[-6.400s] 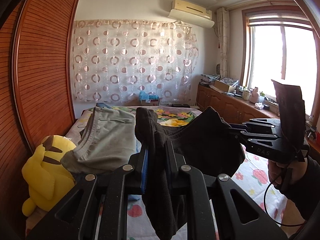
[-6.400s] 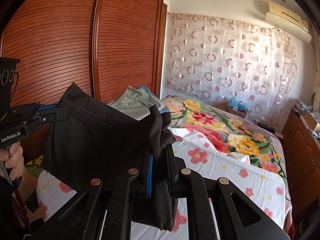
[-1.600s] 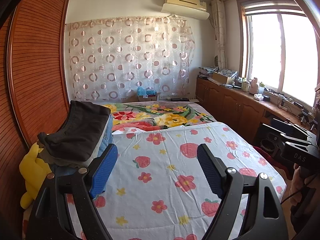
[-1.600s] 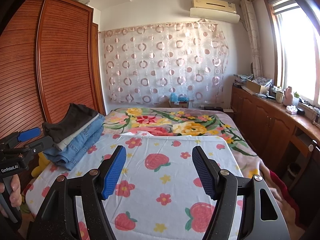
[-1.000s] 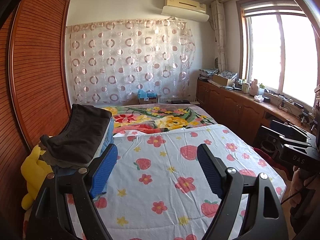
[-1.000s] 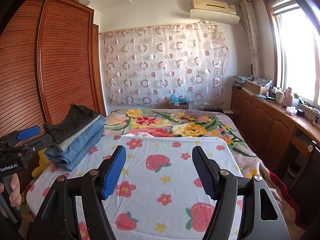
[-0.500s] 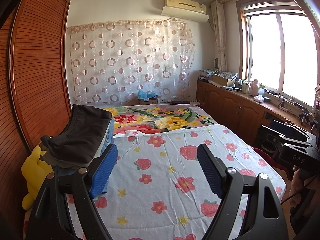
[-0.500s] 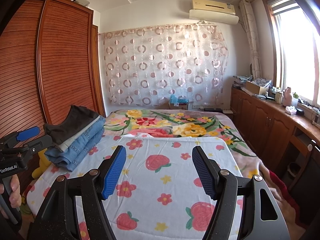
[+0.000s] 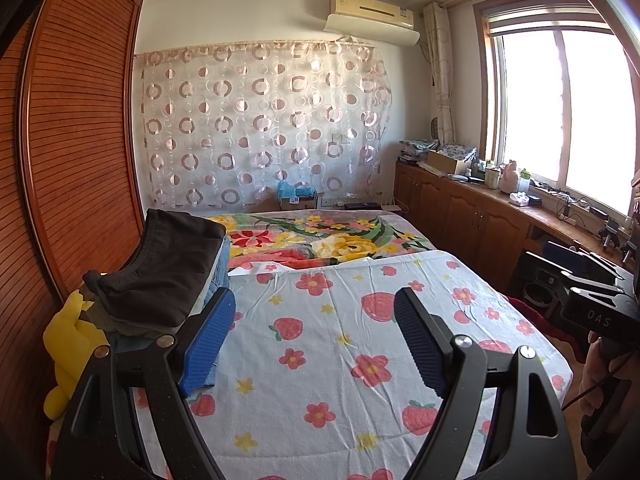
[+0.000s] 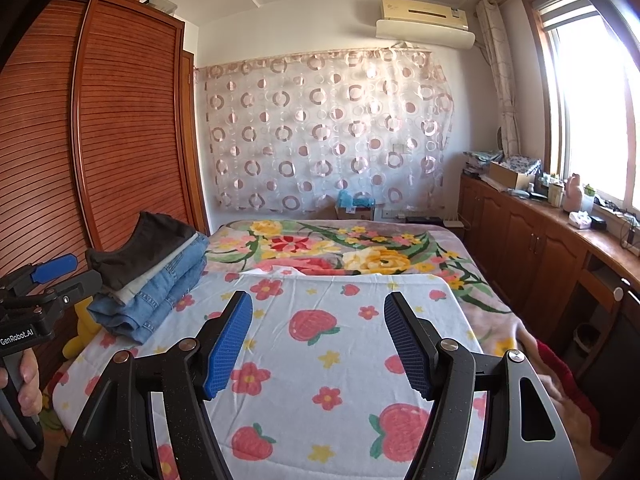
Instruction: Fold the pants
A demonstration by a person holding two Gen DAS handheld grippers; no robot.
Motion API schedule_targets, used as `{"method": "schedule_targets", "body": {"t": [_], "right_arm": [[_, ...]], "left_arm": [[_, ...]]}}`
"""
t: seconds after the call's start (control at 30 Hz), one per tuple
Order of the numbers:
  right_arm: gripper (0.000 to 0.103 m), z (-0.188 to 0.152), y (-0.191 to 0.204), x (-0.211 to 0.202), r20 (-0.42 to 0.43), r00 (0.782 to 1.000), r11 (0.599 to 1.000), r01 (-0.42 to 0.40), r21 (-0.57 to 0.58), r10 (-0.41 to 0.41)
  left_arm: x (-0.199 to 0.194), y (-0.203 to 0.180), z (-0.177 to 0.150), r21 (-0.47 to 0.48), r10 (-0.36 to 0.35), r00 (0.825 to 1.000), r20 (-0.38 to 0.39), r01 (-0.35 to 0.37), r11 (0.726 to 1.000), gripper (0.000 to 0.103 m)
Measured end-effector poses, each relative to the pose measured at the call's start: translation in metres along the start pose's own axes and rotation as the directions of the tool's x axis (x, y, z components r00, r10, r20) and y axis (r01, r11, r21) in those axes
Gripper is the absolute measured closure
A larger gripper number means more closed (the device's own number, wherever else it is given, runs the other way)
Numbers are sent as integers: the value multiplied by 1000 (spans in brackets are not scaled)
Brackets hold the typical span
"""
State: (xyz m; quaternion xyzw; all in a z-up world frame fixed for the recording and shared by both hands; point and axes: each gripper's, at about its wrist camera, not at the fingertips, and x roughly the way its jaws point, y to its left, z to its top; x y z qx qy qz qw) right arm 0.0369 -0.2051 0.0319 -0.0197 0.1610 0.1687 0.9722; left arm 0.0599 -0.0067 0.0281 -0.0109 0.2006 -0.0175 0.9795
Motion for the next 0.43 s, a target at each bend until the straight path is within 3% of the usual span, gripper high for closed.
{"method": "schedule_targets", "body": {"t": [0.43], "right_arm": [[32,-2,0,-2,4,1000,1000,-3,0,3]], "left_arm": [[0,0,0,0,-1,1000,3,1,1000,21]]}}
